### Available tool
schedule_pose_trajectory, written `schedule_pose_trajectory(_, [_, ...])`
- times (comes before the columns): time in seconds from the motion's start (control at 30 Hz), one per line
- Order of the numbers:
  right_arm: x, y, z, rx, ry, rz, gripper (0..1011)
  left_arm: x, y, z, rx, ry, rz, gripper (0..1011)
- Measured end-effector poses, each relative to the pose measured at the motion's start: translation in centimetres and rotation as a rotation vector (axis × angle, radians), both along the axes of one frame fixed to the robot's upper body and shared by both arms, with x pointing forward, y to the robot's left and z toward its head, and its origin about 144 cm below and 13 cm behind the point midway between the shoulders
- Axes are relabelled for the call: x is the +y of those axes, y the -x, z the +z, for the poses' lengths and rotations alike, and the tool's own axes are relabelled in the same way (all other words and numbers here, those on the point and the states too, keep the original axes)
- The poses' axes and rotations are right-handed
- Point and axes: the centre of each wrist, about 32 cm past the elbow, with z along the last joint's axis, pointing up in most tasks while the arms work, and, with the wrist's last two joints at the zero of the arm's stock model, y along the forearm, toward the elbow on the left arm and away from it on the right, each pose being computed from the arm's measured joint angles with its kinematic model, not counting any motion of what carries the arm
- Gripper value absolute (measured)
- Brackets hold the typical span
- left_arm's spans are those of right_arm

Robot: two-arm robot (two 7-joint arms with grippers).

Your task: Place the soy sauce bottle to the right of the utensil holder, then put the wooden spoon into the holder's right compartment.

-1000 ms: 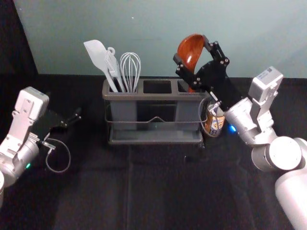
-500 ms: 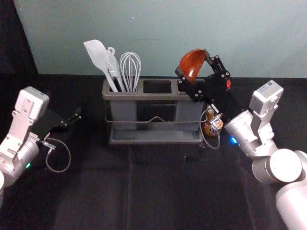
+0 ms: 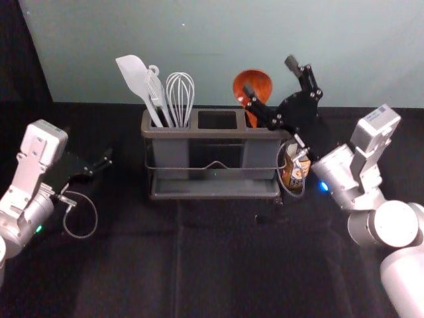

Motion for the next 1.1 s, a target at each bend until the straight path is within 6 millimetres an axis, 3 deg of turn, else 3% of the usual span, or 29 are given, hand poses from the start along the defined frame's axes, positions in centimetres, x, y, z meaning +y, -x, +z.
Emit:
schedule_pose_trajectory(0.47, [-0.3,0.7,3.8,-0.068,-0.011,-0.017,1004,0.0,0.0,0.0,0.0,0.0,0.0,1005])
schedule_pose_trajectory(0.8, [-1.0,3.4,6.1,-0.052,-0.007,-0.026,1004,0.0,0.0,0.0,0.0,0.0,0.0,1005])
schedule_pose_trajectory(1.1, [-2.2,5.0,6.9,-0.074,0.011,-0.085,1004,0.0,0.0,0.0,0.0,0.0,0.0,1005])
